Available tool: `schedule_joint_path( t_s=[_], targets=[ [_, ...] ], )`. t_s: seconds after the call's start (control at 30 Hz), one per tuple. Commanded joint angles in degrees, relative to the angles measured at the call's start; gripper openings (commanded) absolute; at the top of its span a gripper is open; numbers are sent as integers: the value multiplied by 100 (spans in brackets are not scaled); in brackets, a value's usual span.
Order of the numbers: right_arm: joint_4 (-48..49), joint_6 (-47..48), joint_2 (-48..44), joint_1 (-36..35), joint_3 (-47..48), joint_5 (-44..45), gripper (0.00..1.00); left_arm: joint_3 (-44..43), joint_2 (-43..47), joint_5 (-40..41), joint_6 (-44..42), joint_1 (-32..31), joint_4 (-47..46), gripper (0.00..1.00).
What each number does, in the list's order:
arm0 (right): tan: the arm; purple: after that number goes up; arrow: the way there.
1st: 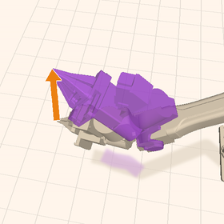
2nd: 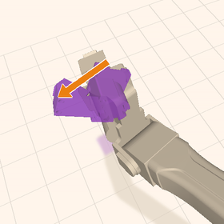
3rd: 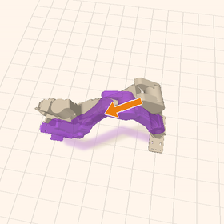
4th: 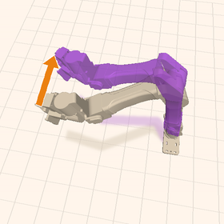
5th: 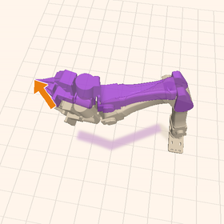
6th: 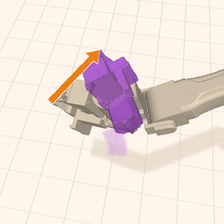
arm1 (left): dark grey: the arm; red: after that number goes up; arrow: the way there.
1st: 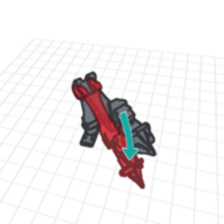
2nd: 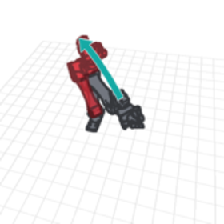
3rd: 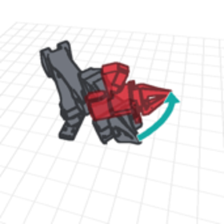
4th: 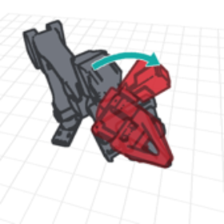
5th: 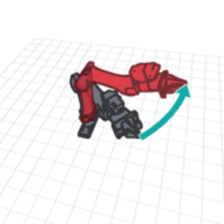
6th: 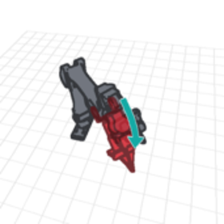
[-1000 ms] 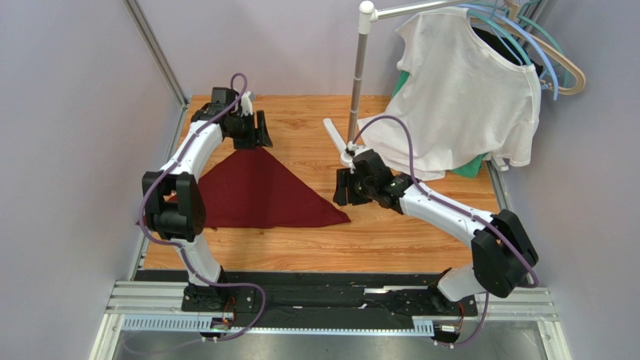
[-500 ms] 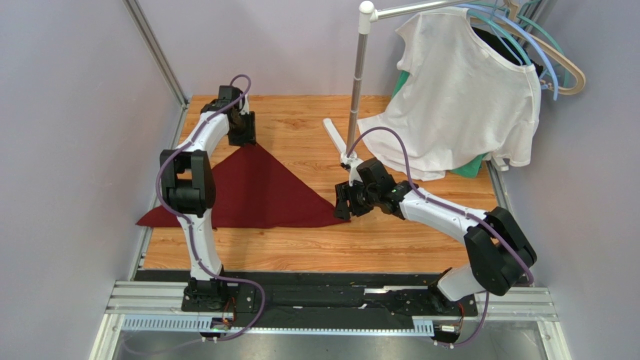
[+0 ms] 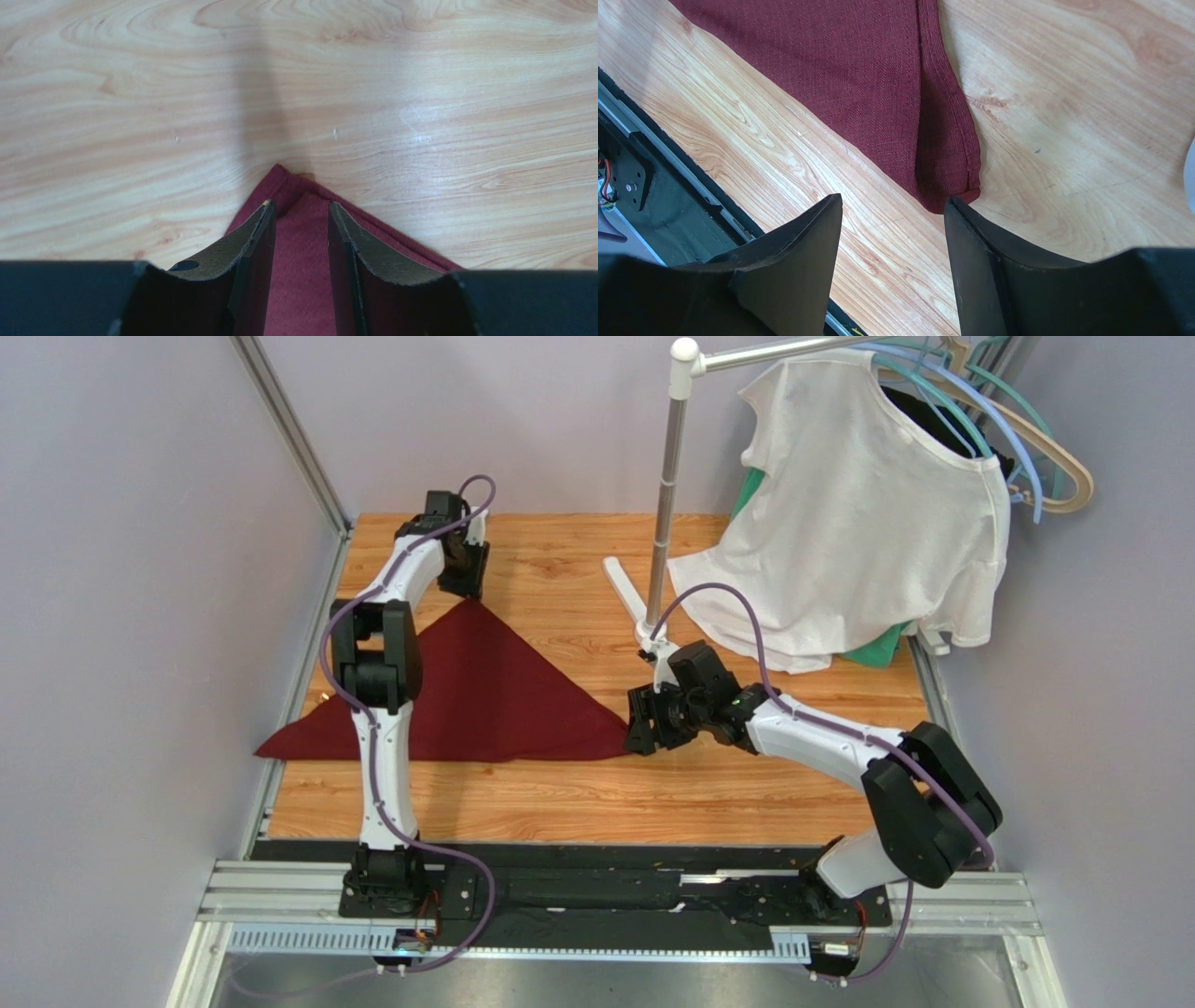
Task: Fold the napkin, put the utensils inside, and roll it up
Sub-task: Adjust the napkin at the center of the board.
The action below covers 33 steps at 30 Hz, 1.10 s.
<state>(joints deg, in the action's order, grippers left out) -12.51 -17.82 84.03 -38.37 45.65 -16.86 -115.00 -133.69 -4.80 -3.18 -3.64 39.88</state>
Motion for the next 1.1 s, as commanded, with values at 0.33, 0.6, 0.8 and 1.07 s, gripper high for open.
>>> schedule_joint_path(
  t_s=[0.33,0.6,0.8,1.07],
  targets=[
    [460,-309,17,23,-241,-45,59,-620,-272,-48,-447,-5,345,38],
    [460,-353,17,23,-241,-36,59,-567,-342,-215,-526,4,415,34],
    [478,-397,-27,23,-311,-1,59,-559,-430,-320,-578,82,530,34],
    [495,-415,-80,31,-346,-1,59,-638,-536,-364,-587,91,574,34]
  ],
)
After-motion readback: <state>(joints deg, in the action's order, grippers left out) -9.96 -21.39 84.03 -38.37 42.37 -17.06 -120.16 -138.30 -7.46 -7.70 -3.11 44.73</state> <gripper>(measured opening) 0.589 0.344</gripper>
